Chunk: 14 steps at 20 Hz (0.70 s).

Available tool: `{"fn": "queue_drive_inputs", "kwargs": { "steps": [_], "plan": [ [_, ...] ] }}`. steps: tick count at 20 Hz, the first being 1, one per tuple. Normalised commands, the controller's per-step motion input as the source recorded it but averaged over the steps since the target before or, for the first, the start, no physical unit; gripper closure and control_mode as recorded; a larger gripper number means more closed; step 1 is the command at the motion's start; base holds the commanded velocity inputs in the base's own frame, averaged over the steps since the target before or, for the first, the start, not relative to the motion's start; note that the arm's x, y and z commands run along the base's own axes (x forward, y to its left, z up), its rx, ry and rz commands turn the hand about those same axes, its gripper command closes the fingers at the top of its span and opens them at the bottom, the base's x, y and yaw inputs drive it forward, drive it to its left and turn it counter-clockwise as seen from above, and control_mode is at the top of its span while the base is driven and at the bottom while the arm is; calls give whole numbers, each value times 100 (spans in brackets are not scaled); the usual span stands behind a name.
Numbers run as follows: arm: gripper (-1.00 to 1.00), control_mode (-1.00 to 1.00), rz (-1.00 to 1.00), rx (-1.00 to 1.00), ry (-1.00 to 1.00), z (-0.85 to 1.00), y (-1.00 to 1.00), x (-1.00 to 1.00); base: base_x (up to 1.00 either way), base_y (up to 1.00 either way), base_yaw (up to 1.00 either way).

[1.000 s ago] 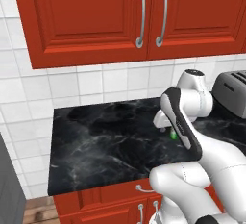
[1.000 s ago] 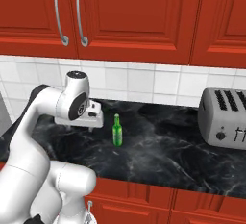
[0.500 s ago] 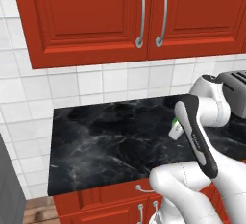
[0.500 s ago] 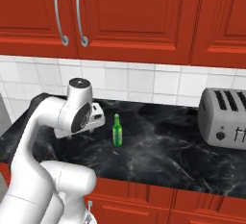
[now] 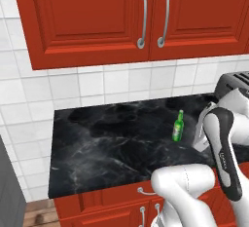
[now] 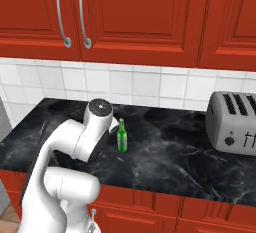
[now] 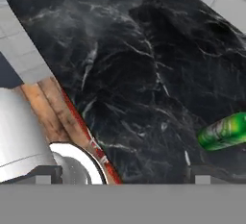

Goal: Place the drinks on the dining counter in a tight cluster.

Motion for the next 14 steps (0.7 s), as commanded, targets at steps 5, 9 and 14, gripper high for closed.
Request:
{"fn": "queue_drive_inputs", "kwargs": {
  "steps": [5,9,14],
  "plan": [
    [-100,-100,17,21,-30,0,-33,-10,0,0,0],
    [-100,-100,12,26,-26,0,-33,-3,0,0,0],
    [-100,-100,9,23,-19,0,-25,3,0,0,0]
  ]
}}
